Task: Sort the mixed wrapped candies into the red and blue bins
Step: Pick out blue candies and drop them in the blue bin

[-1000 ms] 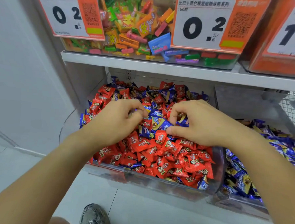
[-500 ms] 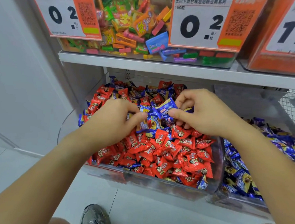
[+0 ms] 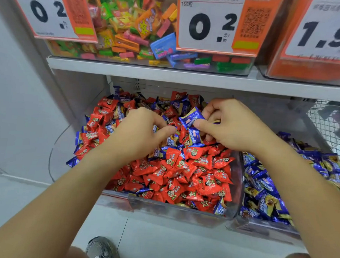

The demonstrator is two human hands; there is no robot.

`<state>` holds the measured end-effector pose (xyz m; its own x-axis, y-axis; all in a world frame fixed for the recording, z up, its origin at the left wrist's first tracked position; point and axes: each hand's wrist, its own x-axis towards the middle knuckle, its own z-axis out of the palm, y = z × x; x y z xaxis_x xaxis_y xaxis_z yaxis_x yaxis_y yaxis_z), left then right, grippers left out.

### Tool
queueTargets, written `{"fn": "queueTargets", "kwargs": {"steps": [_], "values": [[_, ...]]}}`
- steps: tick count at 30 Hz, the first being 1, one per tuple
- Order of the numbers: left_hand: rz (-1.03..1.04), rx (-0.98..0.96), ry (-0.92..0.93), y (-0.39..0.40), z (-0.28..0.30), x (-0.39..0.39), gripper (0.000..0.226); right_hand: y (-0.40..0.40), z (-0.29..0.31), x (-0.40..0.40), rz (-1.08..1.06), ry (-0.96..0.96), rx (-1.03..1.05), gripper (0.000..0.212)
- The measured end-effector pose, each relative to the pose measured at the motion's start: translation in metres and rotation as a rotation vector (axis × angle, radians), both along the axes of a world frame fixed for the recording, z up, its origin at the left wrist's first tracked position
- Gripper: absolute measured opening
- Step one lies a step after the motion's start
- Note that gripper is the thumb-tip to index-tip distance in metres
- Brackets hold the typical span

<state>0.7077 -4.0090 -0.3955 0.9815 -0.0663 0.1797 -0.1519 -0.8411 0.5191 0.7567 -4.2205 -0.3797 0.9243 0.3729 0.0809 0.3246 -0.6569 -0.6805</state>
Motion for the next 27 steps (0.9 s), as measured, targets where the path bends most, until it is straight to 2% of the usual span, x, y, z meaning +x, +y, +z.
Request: {"fn": "queueTargets", "kwargs": {"steps": [5, 8, 12, 16, 18, 27], "values": [[-0.009, -0.07, 0.028, 0.007, 0.002, -0.005, 0.01, -0.004, 0.005, -0.002, -0.034, -0.044, -0.072, 0.018], [-0.013, -0.068, 0.075, 0.011, -0.001, -0.005, 0.011, 0.0, 0.005, -0.007, -0.008, -0.14, -0.191, 0.017], [-0.033, -0.002, 0.147, 0.007, -0.003, -0.01, 0.017, 0.007, 0.0, -0.01, 0.05, -0.165, -0.227, 0.015], [-0.041, -0.024, 0.112, 0.006, 0.0, -0.013, 0.013, 0.011, -0.001, -0.014, 0.16, -0.154, -0.267, 0.048], [-0.044, -0.055, 0.075, 0.005, 0.002, -0.015, 0.009, 0.013, -0.001, -0.014, 0.212, -0.17, -0.325, 0.054], [0.077, -0.188, -0.115, 0.019, 0.01, -0.021, 0.006, 0.018, -0.007, -0.013, 0.217, -0.22, -0.311, 0.02]]}}
